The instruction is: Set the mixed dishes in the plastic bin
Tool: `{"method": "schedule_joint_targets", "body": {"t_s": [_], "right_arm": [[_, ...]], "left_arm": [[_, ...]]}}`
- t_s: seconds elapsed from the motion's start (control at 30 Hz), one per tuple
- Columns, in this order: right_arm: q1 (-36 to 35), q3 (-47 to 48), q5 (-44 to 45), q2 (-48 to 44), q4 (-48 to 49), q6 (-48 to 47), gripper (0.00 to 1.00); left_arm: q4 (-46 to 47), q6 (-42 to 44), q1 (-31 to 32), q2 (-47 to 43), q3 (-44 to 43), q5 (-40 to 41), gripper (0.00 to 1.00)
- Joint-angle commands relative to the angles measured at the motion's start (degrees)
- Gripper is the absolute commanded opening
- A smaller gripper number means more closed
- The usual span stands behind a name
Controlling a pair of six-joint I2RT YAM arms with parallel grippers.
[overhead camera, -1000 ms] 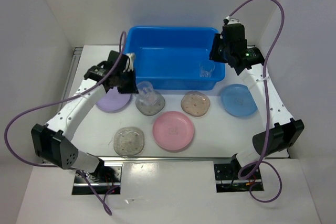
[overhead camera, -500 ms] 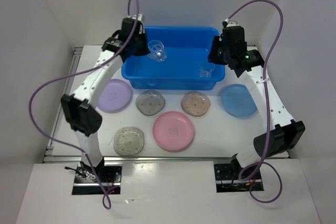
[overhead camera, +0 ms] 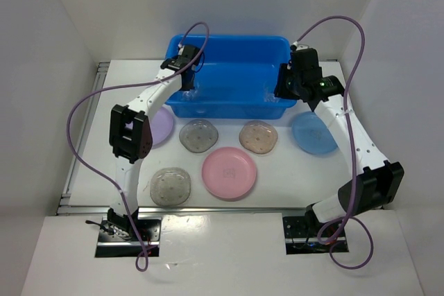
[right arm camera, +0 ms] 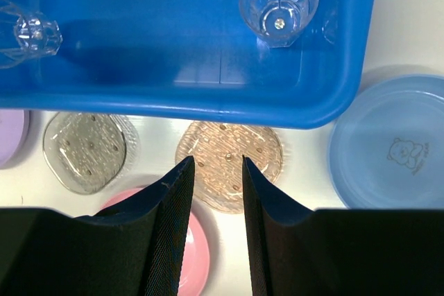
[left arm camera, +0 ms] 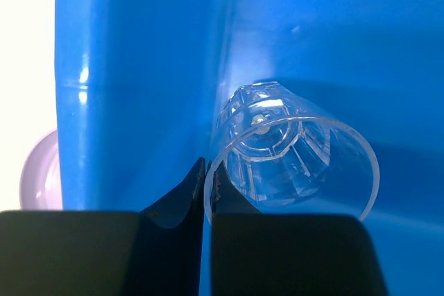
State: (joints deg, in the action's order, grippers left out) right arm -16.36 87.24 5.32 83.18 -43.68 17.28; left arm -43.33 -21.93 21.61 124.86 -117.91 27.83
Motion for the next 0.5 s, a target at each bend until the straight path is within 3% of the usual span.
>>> {"method": "schedule_joint_targets", "body": {"t_s": [0.0, 0.23, 0.33, 0.37, 0.4, 0.47], "right_arm": [[-0.43, -1.28, -0.31, -2.58, 2.2, 0.3, 0.4], [-0.43, -1.81, -0.31, -2.58, 2.2, 0.3, 0.4], [-0.43, -1.81, -0.31, -2.58, 2.2, 0.3, 0.4], [-0.43, -1.81, -0.31, -2.58, 2.2, 0.3, 0.4], [-0.43, -1.81, -0.92, -2.58, 2.2, 0.3, 0.4], [-0.43, -1.81, -1.45, -3.1, 2.2, 0.3, 0.4]], "left_arm": [[0.79, 1.72, -0.16, 0.12, 0.92, 4.94, 0.03], [0.79, 1.72, -0.69, 2.4, 1.98, 3.64, 0.14], [0.79, 1.72, -0.69, 2.94, 2.59, 3.63, 0.45], [0.79, 1.72, -0.69, 2.94, 2.59, 3.63, 0.61], [0.79, 1.72, -0.69, 2.41, 2.59, 3.63, 0.67], [1.32, 1.72, -0.69, 1.89, 2.59, 4.15, 0.68]]}}
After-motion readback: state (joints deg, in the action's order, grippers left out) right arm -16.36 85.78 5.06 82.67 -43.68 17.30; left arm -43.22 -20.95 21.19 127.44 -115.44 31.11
